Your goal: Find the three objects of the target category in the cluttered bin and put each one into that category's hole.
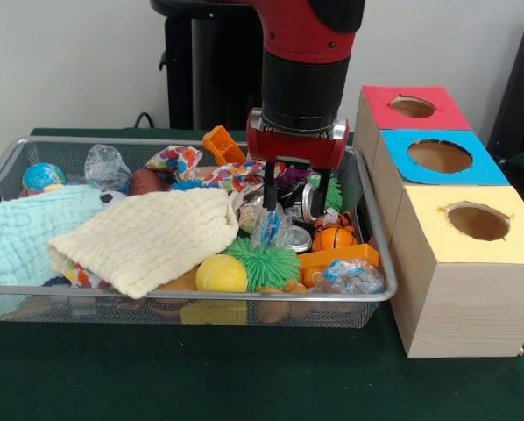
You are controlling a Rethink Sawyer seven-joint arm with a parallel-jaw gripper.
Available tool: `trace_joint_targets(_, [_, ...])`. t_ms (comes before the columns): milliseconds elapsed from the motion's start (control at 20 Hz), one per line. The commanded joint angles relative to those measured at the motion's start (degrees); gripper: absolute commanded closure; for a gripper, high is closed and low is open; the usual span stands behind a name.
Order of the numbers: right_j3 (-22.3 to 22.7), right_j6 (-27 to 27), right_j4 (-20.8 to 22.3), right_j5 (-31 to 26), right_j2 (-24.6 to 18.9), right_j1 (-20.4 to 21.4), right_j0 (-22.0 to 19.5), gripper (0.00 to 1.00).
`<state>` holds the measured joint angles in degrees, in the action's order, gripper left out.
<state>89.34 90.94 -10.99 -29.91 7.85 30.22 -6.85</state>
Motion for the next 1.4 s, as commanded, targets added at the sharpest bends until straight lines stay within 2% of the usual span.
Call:
trace_joint_targets(50, [-1.3, 5.2, 3.2, -3.1, -1.9, -1.9, -0.6, 0.00])
trace_joint_targets(450, [-1.9, 4.5, 3.7, -2.8, -2.1, -2.2, -0.3, 0.00])
trace_joint_targets(950, [-0.2, -2.0, 7.2, -1.9, -5.2, -0.1, -4.9, 0.00])
trace_joint_targets(1050, [3.0, -2.1, 8.0, -3.7, -4.9, 4.2, -4.3, 0.00])
trace_joint_targets(1150, [2.2, -2.1, 8.4, -8.6, -4.1, 7.1, -3.5, 0.00])
trace_joint_targets(1300, [0.4, -1.1, 9.0, -13.7, -3.6, 8.7, -2.6, 0.00])
trace_joint_targets(1400, [-0.4, -0.2, 9.3, -14.6, -3.7, 8.8, -2.1, 0.00])
